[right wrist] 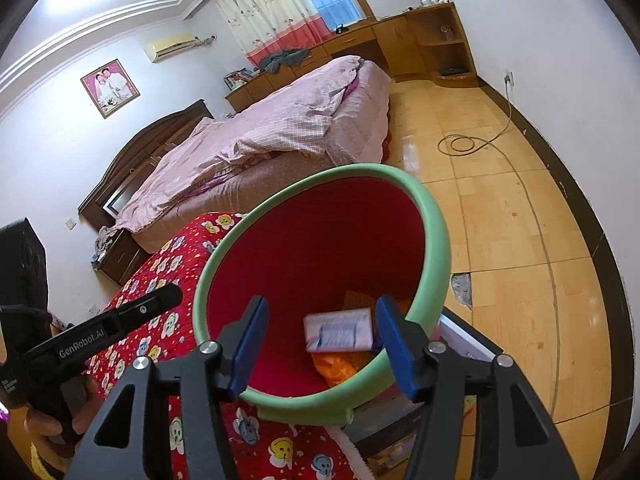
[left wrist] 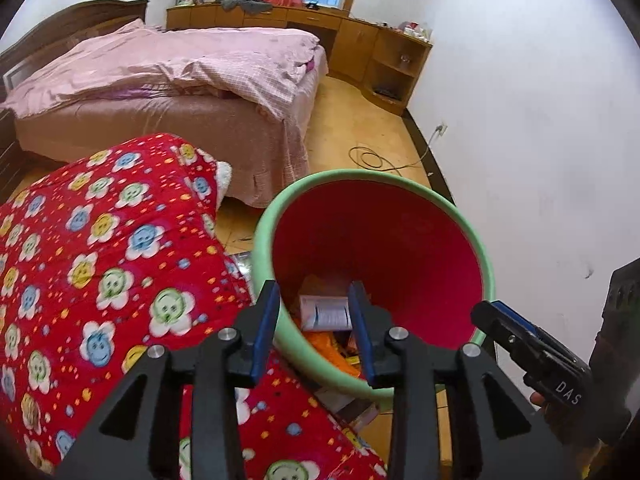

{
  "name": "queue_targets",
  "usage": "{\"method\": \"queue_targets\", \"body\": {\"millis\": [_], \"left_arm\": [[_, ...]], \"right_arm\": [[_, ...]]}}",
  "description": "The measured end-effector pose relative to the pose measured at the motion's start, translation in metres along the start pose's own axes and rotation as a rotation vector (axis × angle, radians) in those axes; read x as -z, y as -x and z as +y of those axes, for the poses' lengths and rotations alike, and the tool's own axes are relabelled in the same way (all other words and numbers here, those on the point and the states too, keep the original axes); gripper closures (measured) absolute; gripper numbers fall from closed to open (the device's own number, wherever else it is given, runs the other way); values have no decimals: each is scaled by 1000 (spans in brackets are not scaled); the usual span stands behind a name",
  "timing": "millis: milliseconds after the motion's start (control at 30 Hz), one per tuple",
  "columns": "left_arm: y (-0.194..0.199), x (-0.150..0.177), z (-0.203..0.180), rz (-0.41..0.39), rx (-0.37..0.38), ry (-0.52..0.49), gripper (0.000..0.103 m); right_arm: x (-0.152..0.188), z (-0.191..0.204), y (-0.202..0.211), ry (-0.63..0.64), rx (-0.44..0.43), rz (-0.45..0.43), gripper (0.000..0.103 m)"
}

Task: Collect trash
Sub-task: 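Open the left tool dropping the blue tube while the right tool drops the white box, then move both tools back over the peanuts on the blanket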

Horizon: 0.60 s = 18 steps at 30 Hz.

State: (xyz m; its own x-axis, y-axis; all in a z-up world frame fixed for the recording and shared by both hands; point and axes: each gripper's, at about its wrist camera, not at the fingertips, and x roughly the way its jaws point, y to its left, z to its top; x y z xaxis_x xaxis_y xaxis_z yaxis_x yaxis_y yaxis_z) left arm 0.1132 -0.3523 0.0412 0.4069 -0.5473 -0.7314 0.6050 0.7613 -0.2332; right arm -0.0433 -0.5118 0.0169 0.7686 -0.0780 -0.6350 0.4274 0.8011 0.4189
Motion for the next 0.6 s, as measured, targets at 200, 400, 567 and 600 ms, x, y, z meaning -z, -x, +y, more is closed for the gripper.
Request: {"method": "queue_targets", "body": {"millis": [200,400,567,600], "left_arm": [[21,10,17,-9,-30,49,68],[49,22,34,-27,-71,71,67],[80,33,52,-56,-116,98,61],[86,36,56,-62,-126,103,61]], "right_arm": [[4,10,12,13,4,-19,31],[12,29,26,49,0,-35,25],[24,58,39,88,-22,-47,17],[25,63,41,95,-26,-49,17]]}}
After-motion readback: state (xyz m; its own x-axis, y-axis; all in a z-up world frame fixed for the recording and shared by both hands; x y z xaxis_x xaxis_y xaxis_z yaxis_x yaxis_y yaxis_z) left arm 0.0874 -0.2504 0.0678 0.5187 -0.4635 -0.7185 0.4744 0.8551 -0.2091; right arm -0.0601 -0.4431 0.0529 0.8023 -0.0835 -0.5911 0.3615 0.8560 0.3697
